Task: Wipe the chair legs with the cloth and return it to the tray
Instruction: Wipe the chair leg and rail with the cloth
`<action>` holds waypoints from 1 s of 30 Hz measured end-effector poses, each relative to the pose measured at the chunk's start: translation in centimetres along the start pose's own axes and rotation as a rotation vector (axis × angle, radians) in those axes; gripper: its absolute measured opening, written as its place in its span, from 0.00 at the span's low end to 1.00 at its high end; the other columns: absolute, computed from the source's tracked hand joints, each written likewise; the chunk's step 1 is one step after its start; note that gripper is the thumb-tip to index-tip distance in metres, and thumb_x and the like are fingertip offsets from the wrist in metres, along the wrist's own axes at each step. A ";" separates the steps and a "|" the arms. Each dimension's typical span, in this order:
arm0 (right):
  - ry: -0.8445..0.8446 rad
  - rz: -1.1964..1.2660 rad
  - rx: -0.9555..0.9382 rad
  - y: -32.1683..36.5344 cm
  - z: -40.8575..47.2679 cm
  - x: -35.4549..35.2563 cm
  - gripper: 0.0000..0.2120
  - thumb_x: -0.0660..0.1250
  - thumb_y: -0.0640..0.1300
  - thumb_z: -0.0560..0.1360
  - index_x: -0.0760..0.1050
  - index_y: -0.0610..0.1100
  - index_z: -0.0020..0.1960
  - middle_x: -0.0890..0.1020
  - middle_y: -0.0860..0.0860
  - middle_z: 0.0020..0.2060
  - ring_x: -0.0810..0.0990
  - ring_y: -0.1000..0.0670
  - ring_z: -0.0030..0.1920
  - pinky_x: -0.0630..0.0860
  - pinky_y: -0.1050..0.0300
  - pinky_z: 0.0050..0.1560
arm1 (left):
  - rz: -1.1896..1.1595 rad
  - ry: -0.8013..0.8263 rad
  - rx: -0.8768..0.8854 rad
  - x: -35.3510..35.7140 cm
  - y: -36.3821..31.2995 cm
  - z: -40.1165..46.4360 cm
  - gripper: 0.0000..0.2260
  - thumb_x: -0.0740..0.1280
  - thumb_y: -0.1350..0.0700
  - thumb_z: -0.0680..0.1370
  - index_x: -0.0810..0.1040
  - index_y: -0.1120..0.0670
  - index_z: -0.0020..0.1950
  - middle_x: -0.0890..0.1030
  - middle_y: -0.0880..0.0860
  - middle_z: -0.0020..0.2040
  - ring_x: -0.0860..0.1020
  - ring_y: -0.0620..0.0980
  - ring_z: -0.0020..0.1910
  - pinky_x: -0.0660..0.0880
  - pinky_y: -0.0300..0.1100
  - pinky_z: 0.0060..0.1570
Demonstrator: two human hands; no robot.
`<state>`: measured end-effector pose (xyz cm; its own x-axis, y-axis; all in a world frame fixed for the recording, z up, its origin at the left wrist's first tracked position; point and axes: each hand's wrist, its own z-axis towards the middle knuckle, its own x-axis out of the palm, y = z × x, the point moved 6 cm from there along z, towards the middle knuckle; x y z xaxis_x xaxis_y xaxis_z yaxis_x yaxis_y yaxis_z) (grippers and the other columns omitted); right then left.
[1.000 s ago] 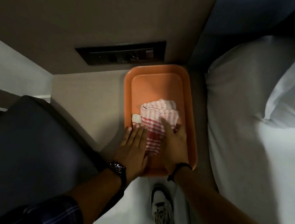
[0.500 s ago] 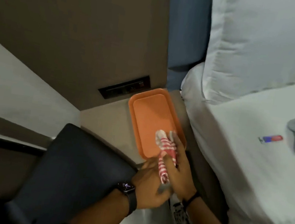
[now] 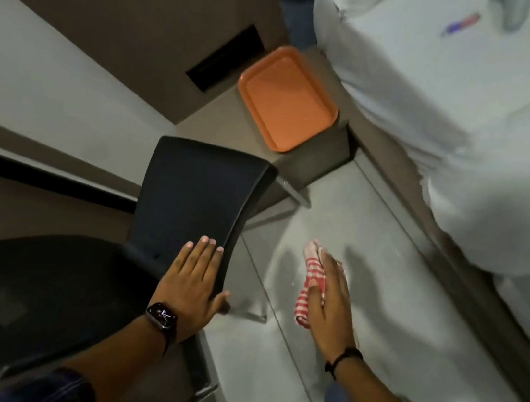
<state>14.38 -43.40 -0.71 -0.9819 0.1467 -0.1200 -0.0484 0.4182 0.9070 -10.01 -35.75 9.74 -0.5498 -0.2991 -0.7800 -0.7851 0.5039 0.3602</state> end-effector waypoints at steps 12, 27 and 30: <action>0.005 0.003 -0.018 -14.4 -8.4 9.9 0.38 0.63 0.48 0.88 0.42 0.68 0.85 0.51 0.62 0.88 0.49 0.42 0.91 0.62 0.31 0.86 | 0.196 -0.019 -0.007 10.1 -2.8 -6.0 0.36 0.45 0.37 0.82 0.53 0.60 0.82 0.51 0.62 0.84 0.43 0.59 0.83 0.30 0.53 0.79; -0.155 0.247 -0.269 -22.6 -1.5 33.7 0.22 0.56 0.48 0.90 0.66 0.55 0.84 0.68 0.52 0.85 0.60 0.48 0.89 0.57 0.41 0.91 | 0.555 -0.177 0.070 21.5 -4.1 0.5 0.33 0.43 0.41 0.83 0.48 0.58 0.84 0.50 0.58 0.85 0.44 0.55 0.84 0.29 0.53 0.77; -0.167 0.379 -0.009 -28.4 0.9 33.3 0.17 0.58 0.44 0.88 0.81 0.47 0.70 0.82 0.44 0.72 0.79 0.42 0.75 0.73 0.45 0.81 | 0.508 -0.208 0.068 21.8 -4.2 0.7 0.32 0.47 0.43 0.83 0.51 0.58 0.83 0.53 0.57 0.85 0.48 0.54 0.84 0.34 0.53 0.78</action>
<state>-16.82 -49.61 -30.81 -0.8871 0.4329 0.1603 0.3088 0.2983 0.9031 -18.52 -43.82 -9.13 -0.7810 0.1585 -0.6041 -0.4118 0.5966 0.6889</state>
